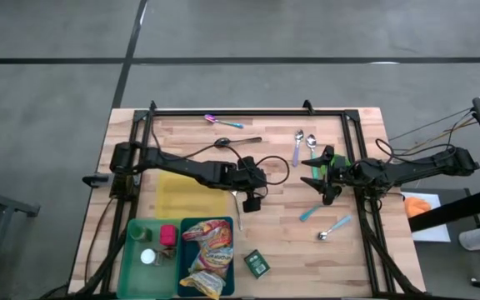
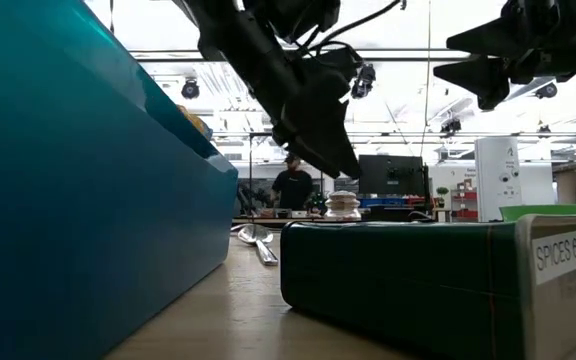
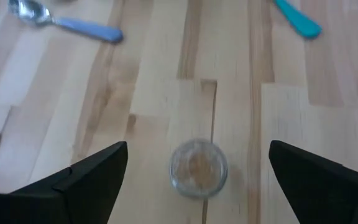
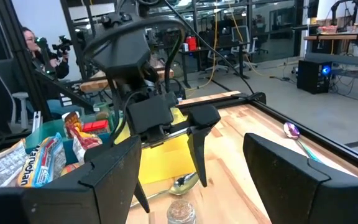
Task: Pick & Place Food Item
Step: Put the brown spice bottle into the green bin
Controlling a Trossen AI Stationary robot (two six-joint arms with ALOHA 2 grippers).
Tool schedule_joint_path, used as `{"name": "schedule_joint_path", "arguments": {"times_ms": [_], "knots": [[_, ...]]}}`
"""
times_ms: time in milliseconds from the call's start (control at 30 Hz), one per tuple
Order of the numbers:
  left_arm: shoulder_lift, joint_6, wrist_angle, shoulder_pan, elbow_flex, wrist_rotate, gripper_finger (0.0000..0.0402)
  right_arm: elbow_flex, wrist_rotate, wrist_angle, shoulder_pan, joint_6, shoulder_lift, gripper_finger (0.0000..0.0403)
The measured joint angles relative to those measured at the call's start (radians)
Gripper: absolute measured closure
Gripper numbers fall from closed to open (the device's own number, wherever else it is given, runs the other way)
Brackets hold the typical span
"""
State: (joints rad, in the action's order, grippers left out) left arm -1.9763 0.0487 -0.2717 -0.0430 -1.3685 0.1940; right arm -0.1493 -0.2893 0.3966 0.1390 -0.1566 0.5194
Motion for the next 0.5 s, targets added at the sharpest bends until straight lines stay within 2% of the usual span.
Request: {"name": "schedule_joint_path", "arguments": {"times_ms": [200, 500], "knots": [[-0.015, 0.028, 0.012, 0.013, 0.0, -0.019, 0.0006, 0.0, 0.0, 0.0, 0.0, 0.0, 0.0, 0.0122], [-0.025, 0.053, 0.025, 0.06, 0.008, -0.116, 0.0006, 0.0, 0.0, -0.002, 0.0, 0.0, 0.0, 0.0122]]}}
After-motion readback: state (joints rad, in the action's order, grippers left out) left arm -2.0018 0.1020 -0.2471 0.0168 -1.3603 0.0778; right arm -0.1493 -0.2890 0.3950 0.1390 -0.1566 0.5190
